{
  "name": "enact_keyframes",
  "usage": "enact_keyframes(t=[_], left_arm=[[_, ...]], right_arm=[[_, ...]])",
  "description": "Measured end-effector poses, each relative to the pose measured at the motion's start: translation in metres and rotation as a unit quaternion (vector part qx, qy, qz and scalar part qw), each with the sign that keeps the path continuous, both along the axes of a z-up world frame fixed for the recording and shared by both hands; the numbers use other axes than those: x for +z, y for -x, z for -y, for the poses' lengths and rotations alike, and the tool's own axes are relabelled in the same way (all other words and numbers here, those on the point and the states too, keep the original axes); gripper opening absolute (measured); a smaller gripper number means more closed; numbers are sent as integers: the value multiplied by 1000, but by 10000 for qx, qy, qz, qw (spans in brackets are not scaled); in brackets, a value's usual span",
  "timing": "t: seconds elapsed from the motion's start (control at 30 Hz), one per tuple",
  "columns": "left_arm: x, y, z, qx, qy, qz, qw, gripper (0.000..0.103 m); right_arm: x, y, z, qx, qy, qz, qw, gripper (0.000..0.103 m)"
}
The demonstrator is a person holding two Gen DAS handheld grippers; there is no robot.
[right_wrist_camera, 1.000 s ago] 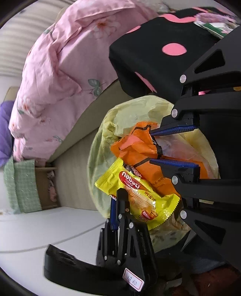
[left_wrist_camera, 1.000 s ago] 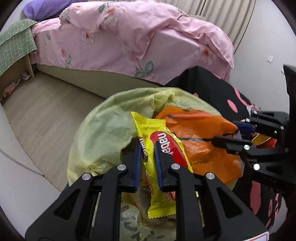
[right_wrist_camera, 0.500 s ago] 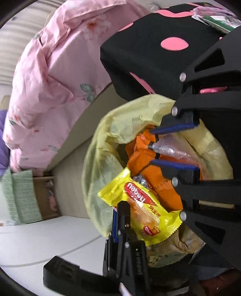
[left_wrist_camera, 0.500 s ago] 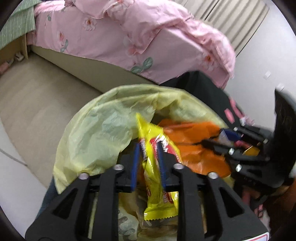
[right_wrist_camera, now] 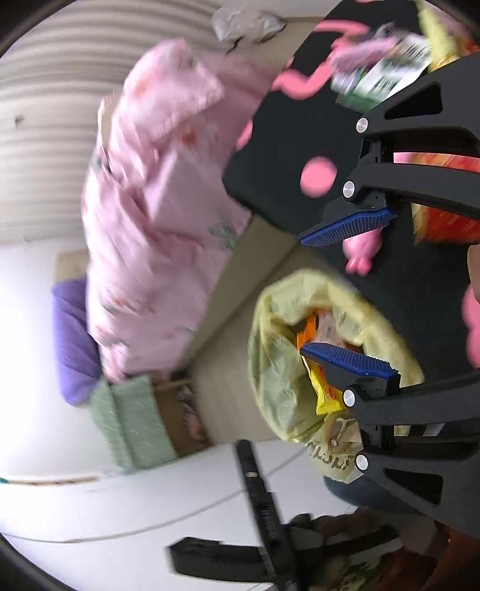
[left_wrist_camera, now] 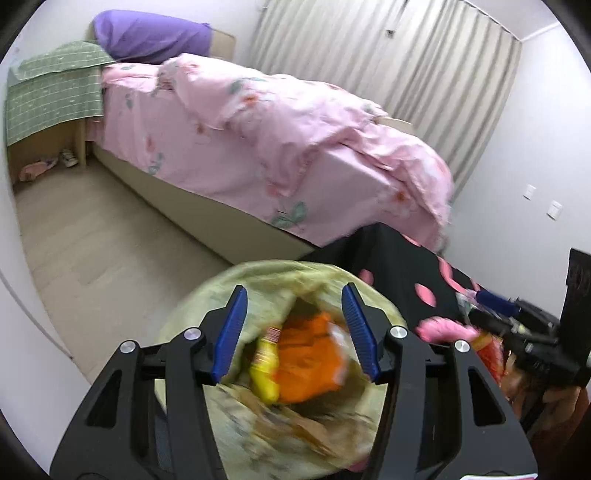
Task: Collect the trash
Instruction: 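Grasp the red paper cup on the table with the left tool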
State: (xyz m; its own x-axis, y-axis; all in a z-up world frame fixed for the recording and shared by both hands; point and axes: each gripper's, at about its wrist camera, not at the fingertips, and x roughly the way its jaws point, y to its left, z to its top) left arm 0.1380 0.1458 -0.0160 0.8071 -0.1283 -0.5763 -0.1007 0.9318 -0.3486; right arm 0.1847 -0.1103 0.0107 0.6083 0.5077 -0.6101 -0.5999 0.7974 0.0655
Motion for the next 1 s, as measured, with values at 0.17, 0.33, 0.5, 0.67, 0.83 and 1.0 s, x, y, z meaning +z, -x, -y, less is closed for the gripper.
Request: enact_keyframes(t=[0.17,0.33,0.5,0.67,0.83,1.0], left_arm=[[4,4,48,-589,209,3,9980,51],[-3,-4,109,-1358,352,-245,9898,51],[-8,-15,153,-1964,905,-626,9743,51],[-9,-41,191,-2028,1122,-905,9685,58],[-18,-71,211,-1670,927,-1160,9747,58],[-30,-81,211,-1708,1166,-1351,9690,62]], right_arm=[[19,35,77,-740,45,493,9960,52],[9,67,150,-1268,115,443,9909,52],[-11,93,199,-1581,-61,258,9871,52],[-30,109,217,-1635,-127,230,9862,52],[-45,115,224,-1713,-67,275,9848,52],[-64,116,221,-1467,-205,-76,9889,54]])
